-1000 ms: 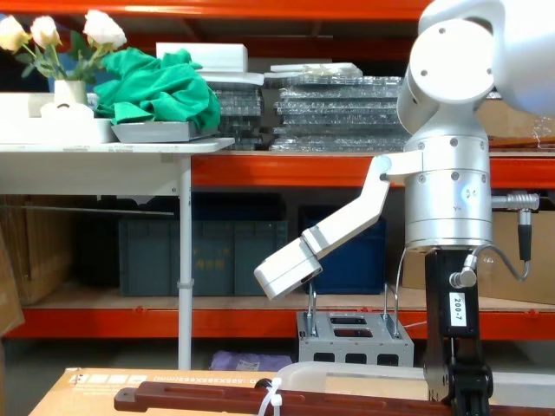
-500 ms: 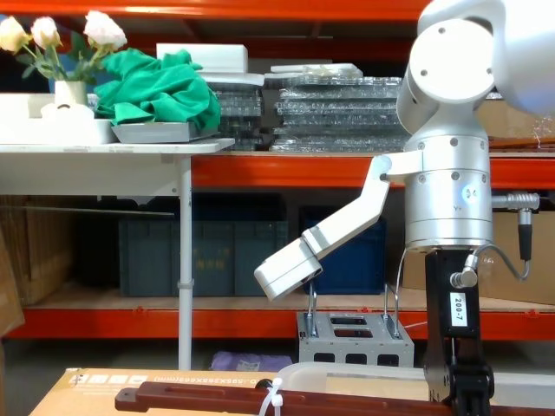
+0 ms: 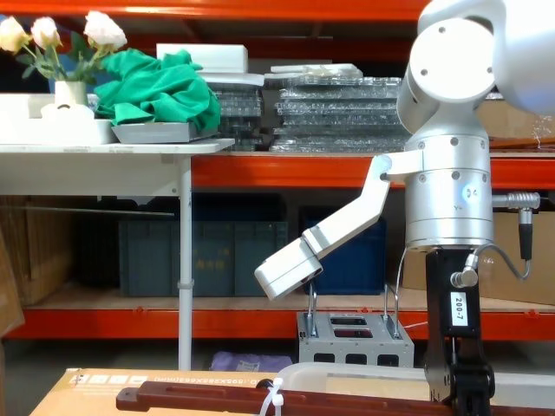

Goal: Use one hand to grasp the basket and place it at the designated location.

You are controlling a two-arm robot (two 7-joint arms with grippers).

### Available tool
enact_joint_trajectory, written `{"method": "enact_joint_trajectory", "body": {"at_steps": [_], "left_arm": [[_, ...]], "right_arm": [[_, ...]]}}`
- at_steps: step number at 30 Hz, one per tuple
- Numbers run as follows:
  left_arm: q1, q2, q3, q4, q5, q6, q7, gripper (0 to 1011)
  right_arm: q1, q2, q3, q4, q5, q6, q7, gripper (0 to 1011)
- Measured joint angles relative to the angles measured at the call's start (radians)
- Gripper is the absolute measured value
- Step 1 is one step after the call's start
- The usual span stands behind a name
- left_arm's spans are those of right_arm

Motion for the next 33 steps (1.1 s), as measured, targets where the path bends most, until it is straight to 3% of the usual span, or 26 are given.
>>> {"method": "enact_joint_trajectory", "body": {"at_steps": [9,17,33], "left_arm": [[0.0,0.0,0.0,0.0,0.0,0.0,0.0,0],[0.0,0.0,0.0,0.0,0.0,0.0,0.0,0],[0.0,0.0,0.0,0.0,0.0,0.0,0.0,0]], "right_arm": [[0.0,0.001,0.0,-0.001,-0.001,0.001,-0.001,816],[0.0,0.001,0.0,-0.002,-0.002,0.001,-0.001,1001],[0.0,0.001,0.0,-0.002,-0.002,0.001,-0.001,1003]]}}
